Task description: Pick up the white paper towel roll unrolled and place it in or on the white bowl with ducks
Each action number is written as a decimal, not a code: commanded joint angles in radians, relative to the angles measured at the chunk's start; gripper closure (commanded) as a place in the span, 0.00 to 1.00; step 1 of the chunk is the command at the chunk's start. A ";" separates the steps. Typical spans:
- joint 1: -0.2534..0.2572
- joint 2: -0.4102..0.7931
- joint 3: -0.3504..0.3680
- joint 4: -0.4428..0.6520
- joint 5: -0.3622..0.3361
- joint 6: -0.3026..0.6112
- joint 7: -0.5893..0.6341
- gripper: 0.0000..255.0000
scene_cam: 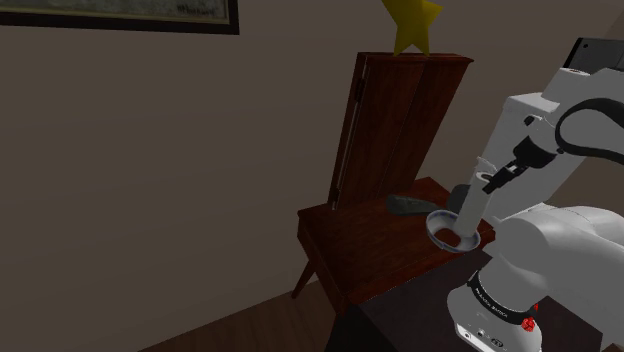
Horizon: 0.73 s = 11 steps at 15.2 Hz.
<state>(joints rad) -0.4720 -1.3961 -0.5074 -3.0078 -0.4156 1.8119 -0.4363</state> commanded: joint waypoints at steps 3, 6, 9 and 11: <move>-0.013 -0.006 -0.014 -0.023 -0.014 0.016 -0.005 1.00; -0.013 -0.006 -0.014 -0.023 -0.014 0.016 -0.005 1.00; -0.013 -0.006 -0.014 -0.023 -0.014 0.016 -0.005 0.00; -0.013 -0.006 -0.014 -0.023 -0.014 0.016 -0.005 0.00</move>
<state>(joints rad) -0.4852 -1.4019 -0.5210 -3.0312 -0.4292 1.8279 -0.4413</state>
